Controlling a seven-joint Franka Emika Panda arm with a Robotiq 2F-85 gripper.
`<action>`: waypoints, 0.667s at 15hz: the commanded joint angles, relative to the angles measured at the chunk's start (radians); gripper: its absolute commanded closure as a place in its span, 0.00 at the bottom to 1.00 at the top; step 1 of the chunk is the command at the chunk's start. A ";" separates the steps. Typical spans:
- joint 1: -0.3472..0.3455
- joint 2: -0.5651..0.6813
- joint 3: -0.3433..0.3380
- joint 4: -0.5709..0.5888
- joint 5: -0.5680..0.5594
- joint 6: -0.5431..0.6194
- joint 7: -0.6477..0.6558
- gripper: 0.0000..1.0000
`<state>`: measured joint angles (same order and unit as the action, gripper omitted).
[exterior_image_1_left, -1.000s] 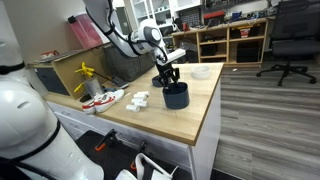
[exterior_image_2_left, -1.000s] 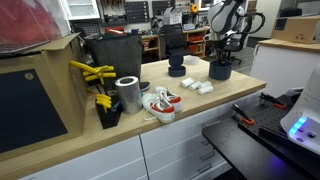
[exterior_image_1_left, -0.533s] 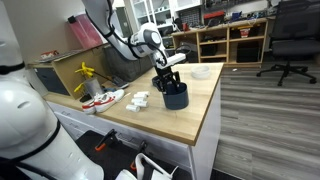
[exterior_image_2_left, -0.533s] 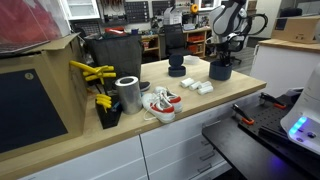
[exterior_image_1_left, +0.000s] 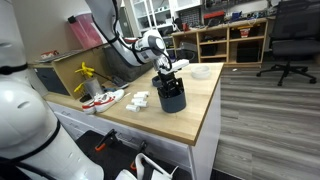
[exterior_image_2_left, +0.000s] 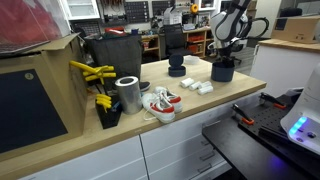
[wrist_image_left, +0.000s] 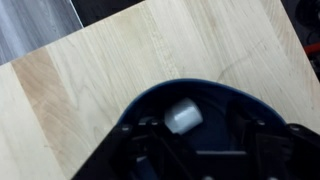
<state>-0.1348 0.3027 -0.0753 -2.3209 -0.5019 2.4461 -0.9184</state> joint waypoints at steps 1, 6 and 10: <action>0.017 0.035 -0.017 0.027 -0.043 -0.024 0.018 0.22; 0.015 0.069 -0.019 0.041 -0.085 -0.013 0.027 0.54; 0.010 0.067 -0.013 0.062 -0.069 -0.025 0.025 0.84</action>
<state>-0.1342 0.3582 -0.0787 -2.2820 -0.5692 2.4462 -0.9114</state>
